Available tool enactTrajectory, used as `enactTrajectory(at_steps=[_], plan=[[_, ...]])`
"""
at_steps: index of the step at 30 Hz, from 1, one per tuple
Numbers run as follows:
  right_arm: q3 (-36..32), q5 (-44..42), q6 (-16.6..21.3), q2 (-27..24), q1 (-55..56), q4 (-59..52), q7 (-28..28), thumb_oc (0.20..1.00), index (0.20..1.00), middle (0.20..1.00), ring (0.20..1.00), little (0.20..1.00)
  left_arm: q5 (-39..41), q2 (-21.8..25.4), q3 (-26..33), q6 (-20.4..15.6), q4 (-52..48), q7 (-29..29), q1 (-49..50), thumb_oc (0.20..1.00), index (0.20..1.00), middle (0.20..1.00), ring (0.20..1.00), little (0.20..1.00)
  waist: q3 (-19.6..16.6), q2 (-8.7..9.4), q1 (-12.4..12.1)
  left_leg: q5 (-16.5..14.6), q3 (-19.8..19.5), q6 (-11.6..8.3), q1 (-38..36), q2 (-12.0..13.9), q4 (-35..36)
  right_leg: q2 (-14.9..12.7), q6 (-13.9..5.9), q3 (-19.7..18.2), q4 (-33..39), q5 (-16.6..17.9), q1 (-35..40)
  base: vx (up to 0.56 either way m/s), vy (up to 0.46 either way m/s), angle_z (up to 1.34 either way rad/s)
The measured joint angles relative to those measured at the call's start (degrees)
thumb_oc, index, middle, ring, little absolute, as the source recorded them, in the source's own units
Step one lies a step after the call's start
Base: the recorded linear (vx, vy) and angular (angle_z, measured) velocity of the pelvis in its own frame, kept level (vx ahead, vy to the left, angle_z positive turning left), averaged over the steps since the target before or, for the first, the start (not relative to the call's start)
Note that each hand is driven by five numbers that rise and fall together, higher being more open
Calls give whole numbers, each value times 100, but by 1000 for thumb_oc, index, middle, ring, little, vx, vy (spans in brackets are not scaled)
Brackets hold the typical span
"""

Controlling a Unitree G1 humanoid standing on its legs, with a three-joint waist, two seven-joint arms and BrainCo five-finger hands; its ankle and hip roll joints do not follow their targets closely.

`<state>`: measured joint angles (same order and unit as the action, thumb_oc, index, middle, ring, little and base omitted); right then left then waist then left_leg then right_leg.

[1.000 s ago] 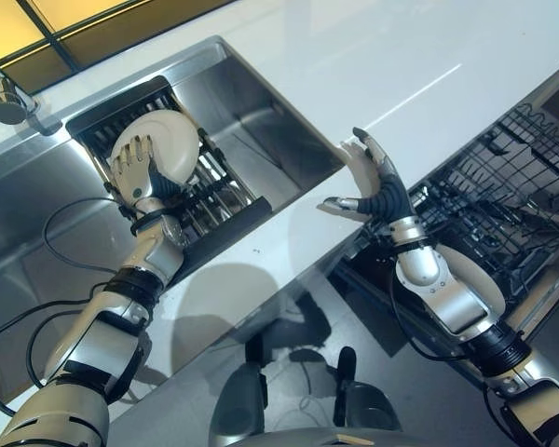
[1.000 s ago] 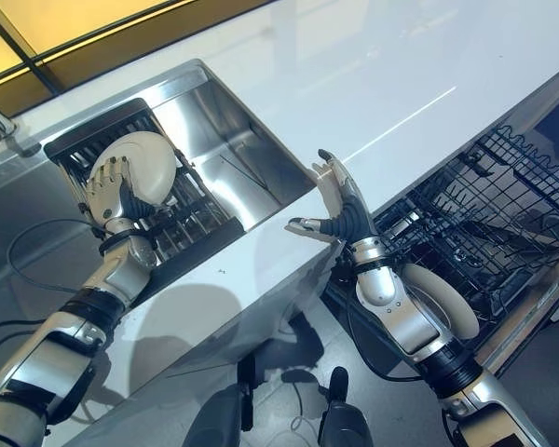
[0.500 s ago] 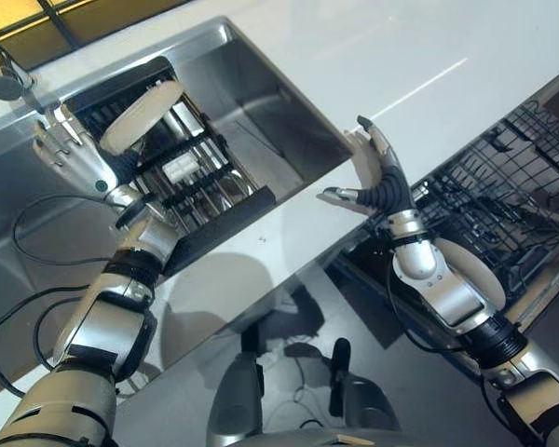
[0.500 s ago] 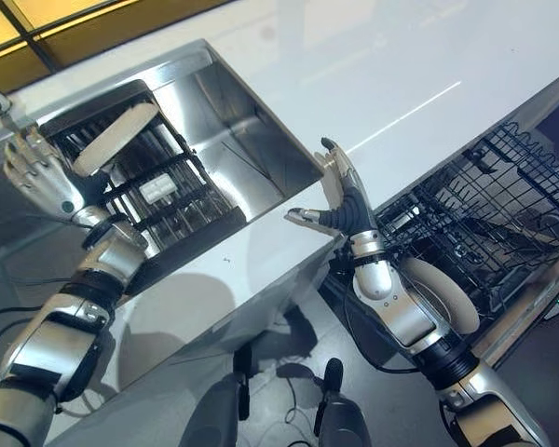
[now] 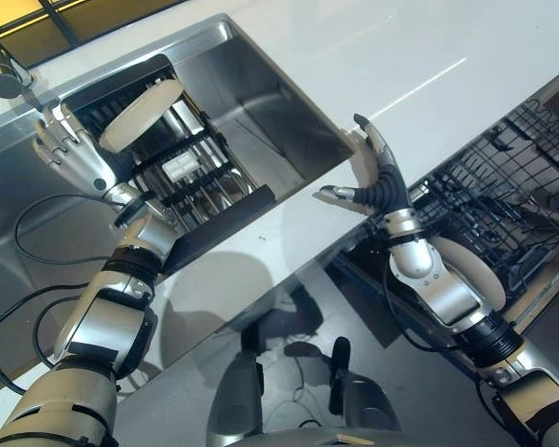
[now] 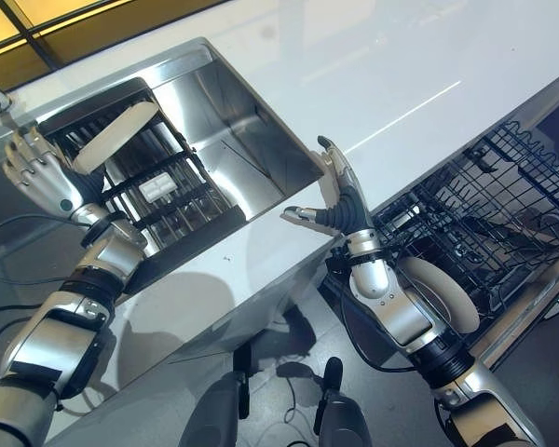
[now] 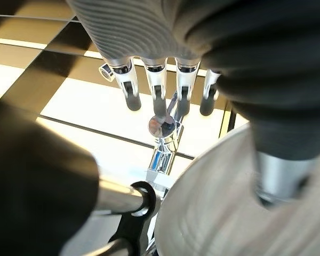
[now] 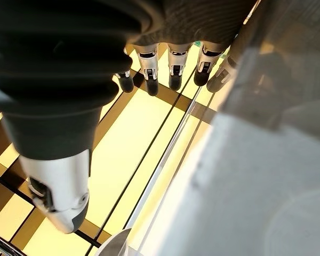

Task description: Pick up plates and place into dishwasher.

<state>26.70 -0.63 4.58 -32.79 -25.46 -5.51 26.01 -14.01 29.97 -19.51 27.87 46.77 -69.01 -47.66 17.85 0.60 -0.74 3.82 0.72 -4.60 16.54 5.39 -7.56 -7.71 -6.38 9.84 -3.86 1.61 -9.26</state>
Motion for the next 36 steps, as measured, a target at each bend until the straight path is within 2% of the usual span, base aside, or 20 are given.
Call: enactTrajectory(at_steps=[2, 3, 12, 19, 29, 33, 36], plan=[[-1, 2, 0, 6, -1, 0, -6, 1000, 1000, 1000, 1000, 1000, -37, 0, 2, -27, 25, 73, -2, 319, 319, 319, 319, 319, 0, 0, 2, 0, 1, 0, -1, 0, 2, -1, 1, -1, -1, -1, -1, -4, 58, 0], [-2, 5, 0, 15, -2, 0, -9, 1000, 1000, 1000, 1000, 1000, -56, 0, 3, -63, 37, 135, -4, 200, 200, 200, 200, 200, 0, -1, 5, 0, 6, 0, -2, -1, 2, -4, 1, -3, -2, -1, -2, 0, 65, -1], [-56, 114, -1, 17, -6, -16, -159, 1000, 1000, 1000, 1000, 1000, -392, 1, 32, -456, 180, 679, -12, 200, 200, 200, 200, 200, -1, -7, 34, 12, 51, 17, -7, -56, 22, -60, -12, -26, -51, -16, -54, -11, 67, -1], [-126, 122, 0, 19, 0, -18, -296, 1000, 1000, 1000, 1000, 1000, -787, -10, 5, -508, 181, 775, 52, 200, 200, 200, 200, 200, 4, -27, 109, 65, 58, 58, -80, -115, 134, -119, -46, -35, -89, -41, -42, -11, 60, 2], [-197, 243, 17, 10, 189, -104, -337, 1000, 1000, 1000, 1000, 1000, -766, -71, 16, -639, -28, 699, 332, 200, 200, 200, 200, 200, 4, -100, 125, 106, 58, 101, -346, -212, 319, -204, -68, 22, 40, -45, 235, -6, 15, 2], [-275, 248, 23, 3, 341, -124, -356, 1000, 1000, 1000, 1000, 1000, -516, -96, 186, -974, -72, 373, 632, 200, 200, 200, 200, 200, -10, -142, 140, 105, 59, 100, -616, -255, 485, -229, -88, 71, 229, -39, 526, 15, 2, 3], [-429, 249, 84, -25, 434, -135, -396, 1000, 1000, 1000, 1000, 1000, -449, -134, 496, -1390, -249, 78, 917, 200, 200, 200, 200, 200, -18, -170, 136, 102, 56, 95, -793, -274, 606, -238, -102, 127, 367, -35, 725, 56, 14, 4]])
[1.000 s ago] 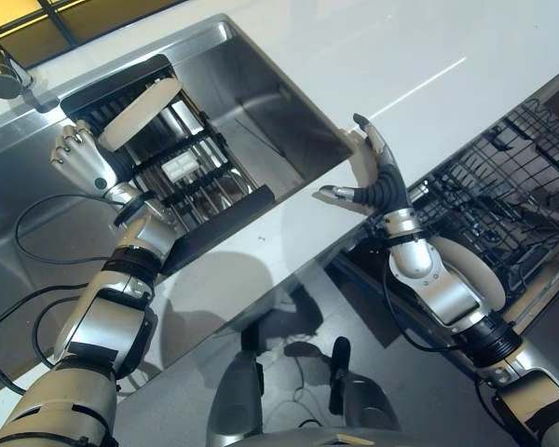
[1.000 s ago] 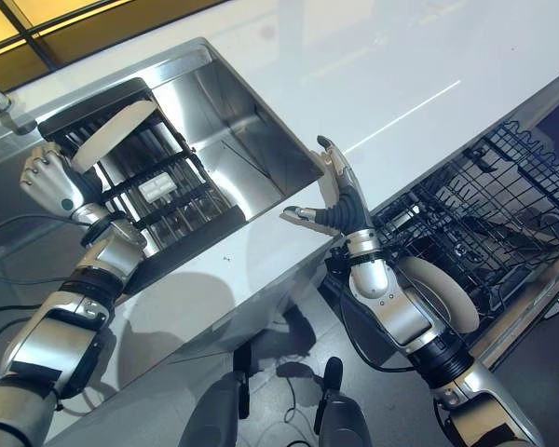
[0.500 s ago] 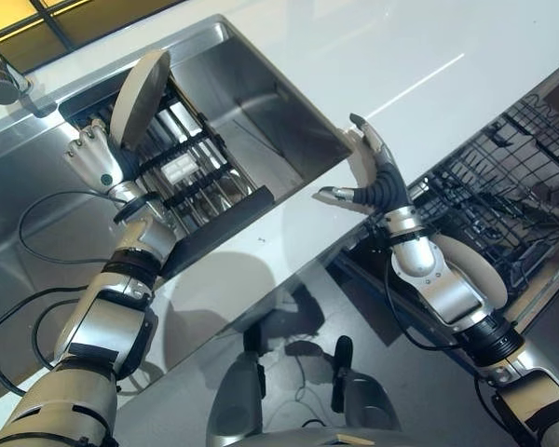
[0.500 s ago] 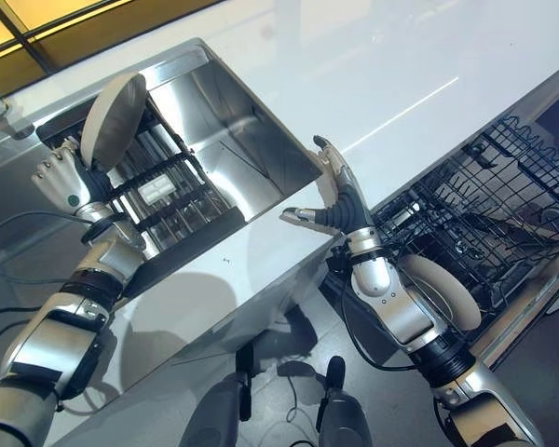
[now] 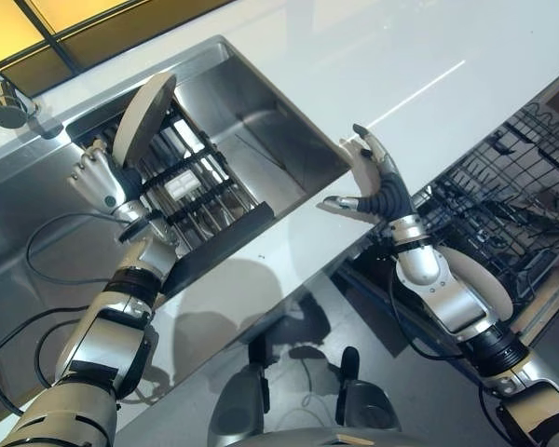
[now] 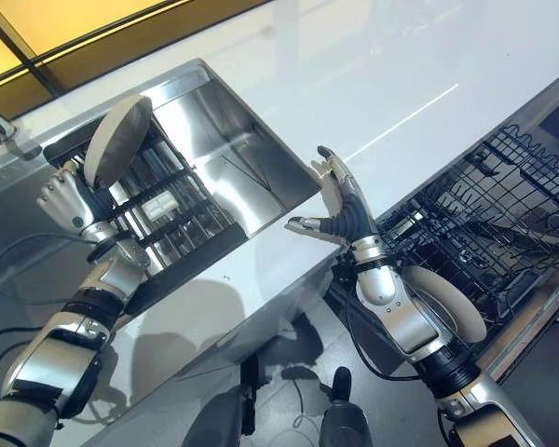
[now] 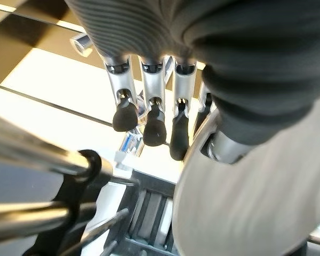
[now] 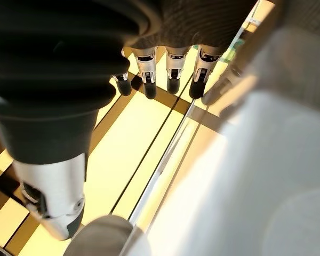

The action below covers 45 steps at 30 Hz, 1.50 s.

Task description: Pick up plates and place into dishwasher.

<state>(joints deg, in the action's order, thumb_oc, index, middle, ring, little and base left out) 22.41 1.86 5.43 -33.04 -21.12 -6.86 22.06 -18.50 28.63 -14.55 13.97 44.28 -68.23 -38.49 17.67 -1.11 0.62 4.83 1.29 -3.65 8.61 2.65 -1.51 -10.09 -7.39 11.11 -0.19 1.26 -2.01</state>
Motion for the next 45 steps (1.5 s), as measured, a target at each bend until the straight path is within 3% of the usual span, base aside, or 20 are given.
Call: enactTrajectory(at_steps=[6, 14, 20, 29, 35, 45], plan=[[-322, -3, 54, -106, 305, -169, -93, 1000, 1000, 1000, 1000, 1000, -179, 19, 606, -924, -656, -475, 762, 200, 200, 200, 200, 200, -10, -6, -5, -20, 4, -27, -444, -27, 270, 2, -4, 73, 314, 1, 475, 69, 19, 2], [-971, -9, 157, -161, 751, -712, -462, 1000, 1000, 1000, 1000, 1000, -1224, 111, 1166, -1914, -1992, -594, 1952, 200, 200, 200, 200, 200, -202, 9, -11, -40, 0, -54, -833, -4, 505, 46, -4, 120, 527, 2, 854, 49, 0, 0], [-1206, -26, 363, -160, 924, -893, -765, 1000, 1000, 1000, 1000, 1000, -1685, 206, 1356, -2347, -2610, -404, 2292, 200, 200, 200, 200, 200, -502, 227, -20, -46, 0, -63, -1035, 15, 605, 73, -3, 180, 530, 0, 995, 5, -8, -3], [-1293, -31, 465, -329, 919, -1022, -1032, 1000, 1000, 1000, 1000, 1000, -1897, 144, 1288, -3150, -3231, 371, 2978, 200, 200, 200, 200, 200, -835, 81, -267, -13, -56, -123, -1115, 96, 620, 162, 52, 200, 532, -41, 1105, -16, -7, 3], [-1219, -29, 464, -394, 496, -1160, -1206, 1000, 1000, 1000, 1000, 1000, -1921, 155, 632, -3695, -3478, 830, 2981, 200, 200, 200, 200, 200, -907, 115, -336, 40, -138, -143, -1137, 123, 627, 201, 81, 204, 533, -38, 1172, -13, -4, 6], [-1047, -29, 445, -394, 366, -1323, -1415, 1000, 1000, 1000, 1000, 1000, -1958, 170, 398, -3958, -3677, 1317, 2979, 200, 200, 200, 200, 200, -1020, 171, -331, 44, -134, -138, -1194, 115, 645, 194, 80, 184, 533, -39, 1200, 0, 0, 0]])
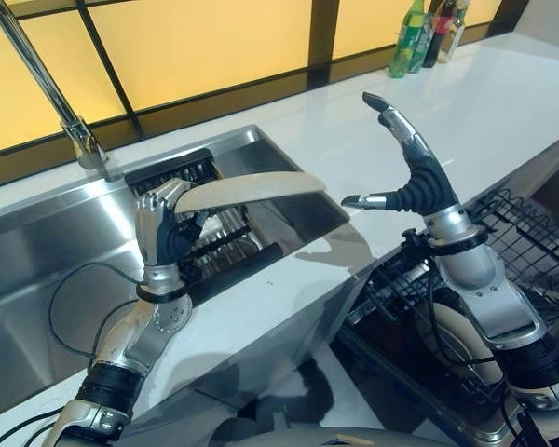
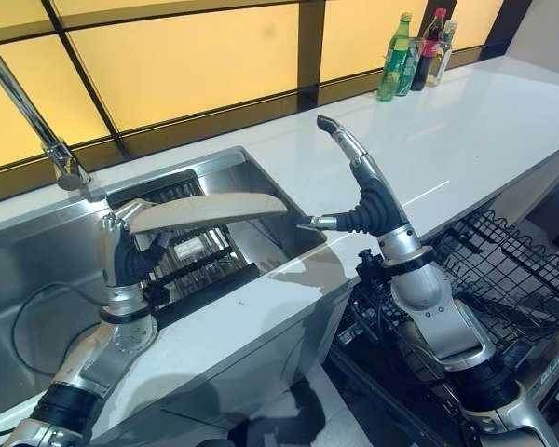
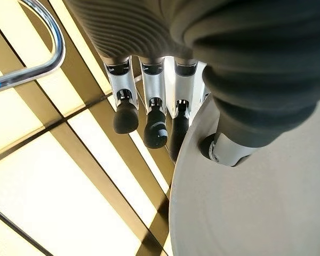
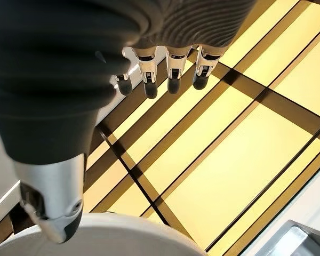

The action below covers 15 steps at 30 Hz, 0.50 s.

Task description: Pick up plates and place into dishwasher.

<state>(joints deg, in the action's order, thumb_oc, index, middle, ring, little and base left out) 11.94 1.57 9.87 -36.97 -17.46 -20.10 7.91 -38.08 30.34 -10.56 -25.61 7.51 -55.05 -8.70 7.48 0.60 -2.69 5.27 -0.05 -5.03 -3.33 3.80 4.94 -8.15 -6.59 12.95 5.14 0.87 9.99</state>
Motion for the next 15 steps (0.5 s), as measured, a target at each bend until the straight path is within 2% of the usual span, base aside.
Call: enactTrajectory(at_steps=[4, 7, 15], plan=[[6, 0, 0, 0, 0, 0, -95, 1000, 1000, 1000, 1000, 1000, 2, 5, -1, -26, -128, 19, 0, 200, 200, 200, 200, 200, -11, 13, 4, 0, 0, 0, -5, 2, 0, 1, 0, -1, 0, 1, 7, 0, 0, 0], [41, 2, -4, 0, -6, 0, -405, 1000, 1000, 1000, 1000, 1000, 3, 14, 0, -153, -208, 26, -15, 200, 200, 200, 200, 200, -46, 35, 3, 0, 0, 0, -8, 1, 1, 1, 0, -1, 0, 0, 11, 0, 0, 0], [588, 6, -76, -80, -451, 4, -905, 1000, 1000, 1000, 1000, 1000, 199, 21, -81, -256, -671, 447, -133, 200, 200, 200, 200, 200, -130, 157, -6, 1, -10, 0, -10, -9, 1, 6, -1, 7, 0, 1, 23, 0, 0, 0]])
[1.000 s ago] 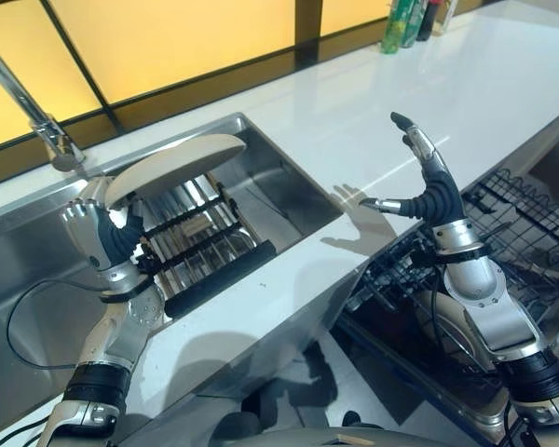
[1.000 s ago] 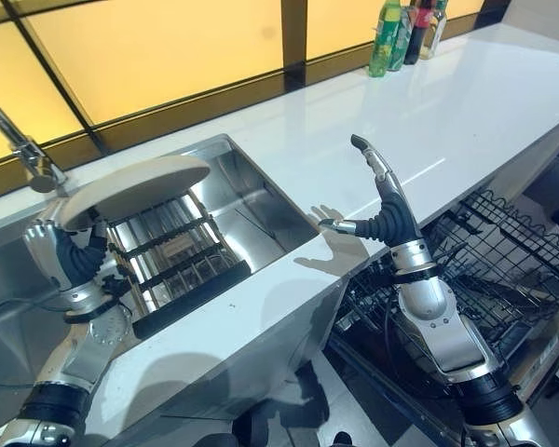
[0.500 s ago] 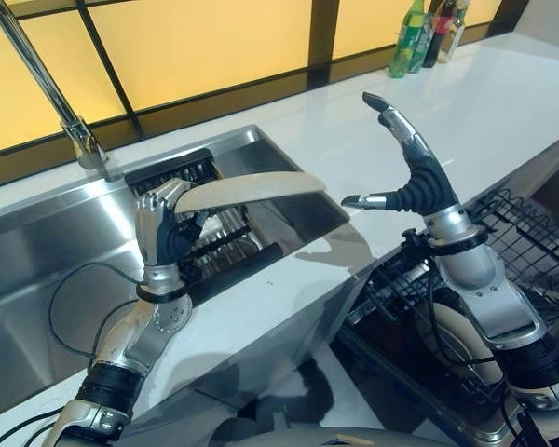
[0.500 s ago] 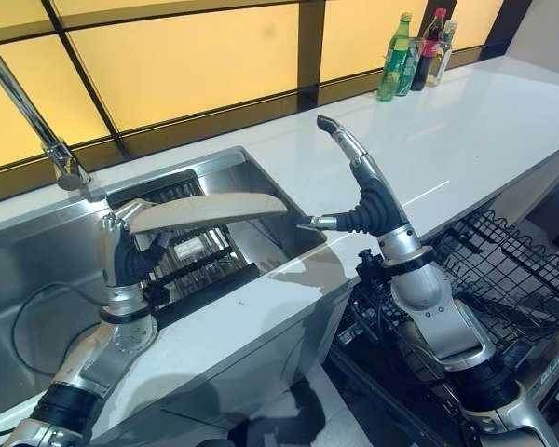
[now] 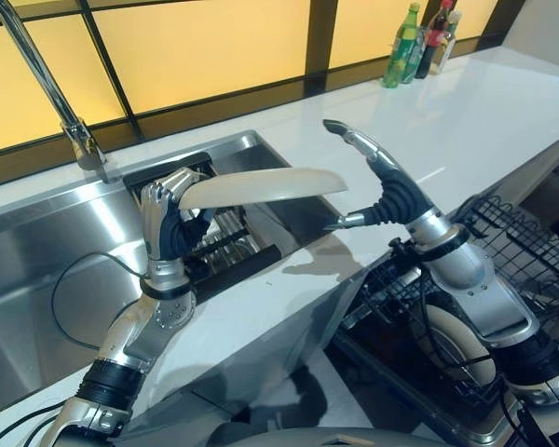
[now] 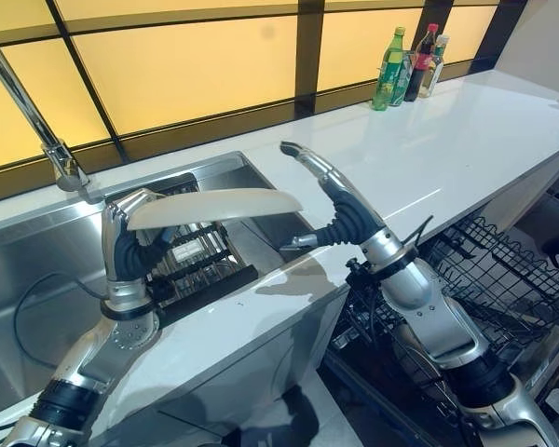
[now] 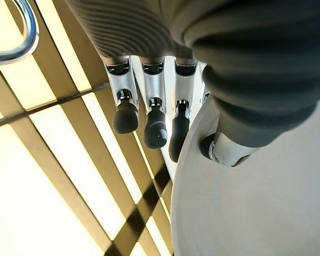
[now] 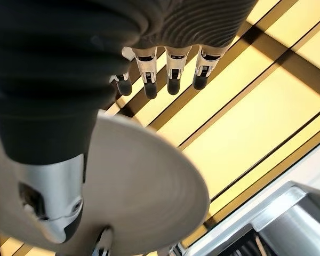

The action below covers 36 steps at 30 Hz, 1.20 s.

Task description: Pick up plates and place into dishwasher.

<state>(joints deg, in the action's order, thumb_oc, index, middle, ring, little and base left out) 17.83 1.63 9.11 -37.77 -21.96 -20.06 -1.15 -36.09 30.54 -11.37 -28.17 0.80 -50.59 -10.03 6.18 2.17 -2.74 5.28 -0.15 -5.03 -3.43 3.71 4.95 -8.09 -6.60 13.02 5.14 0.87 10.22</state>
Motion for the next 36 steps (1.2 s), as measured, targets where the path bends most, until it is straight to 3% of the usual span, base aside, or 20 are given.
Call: enactTrajectory(at_steps=[15, 16, 18, 19, 36], plan=[[535, 470, -642, 19, -712, -14, -124, 1000, 1000, 1000, 1000, 1000, 1339, -36, -92, 5, -231, 991, -37, 200, 200, 200, 200, 200, -28, 52, -291, 14, -79, -4, 10, -17, 0, 13, 4, 23, 0, -10, 42, -1, 0, 2], [538, 514, -692, 22, -717, -14, -94, 903, 903, 903, 903, 903, 1357, -35, -94, 34, -237, 1028, -37, 200, 200, 200, 200, 200, -30, 57, -295, 15, -87, -4, 13, -18, 0, 13, 4, 25, 0, -11, 42, -7, 1, 3], [539, 566, -743, 23, -717, -14, -82, 225, 225, 225, 225, 225, 1457, -29, -101, 63, -278, 1088, -36, 200, 200, 200, 200, 200, -22, 86, -306, 25, -145, -4, 32, -28, 0, 13, 3, 27, 0, -21, 48, 0, -2, 9], [538, 566, -750, 22, -718, -14, -70, 200, 200, 200, 200, 200, 1478, -28, -100, 111, -328, 1112, -35, 200, 200, 200, 200, 200, -24, 101, -307, 31, -164, -3, 50, -32, 0, 13, 2, 27, 0, -29, 48, 2, -5, 13], [536, 252, -755, 18, -721, 42, 99, 200, 200, 200, 200, 200, 1555, -22, -151, 159, -428, 1132, -36, 200, 200, 200, 200, 200, 13, 201, -313, 48, -183, 2, 116, -33, 0, 5, -4, 25, 0, -41, 13, -1, -1, 2]])
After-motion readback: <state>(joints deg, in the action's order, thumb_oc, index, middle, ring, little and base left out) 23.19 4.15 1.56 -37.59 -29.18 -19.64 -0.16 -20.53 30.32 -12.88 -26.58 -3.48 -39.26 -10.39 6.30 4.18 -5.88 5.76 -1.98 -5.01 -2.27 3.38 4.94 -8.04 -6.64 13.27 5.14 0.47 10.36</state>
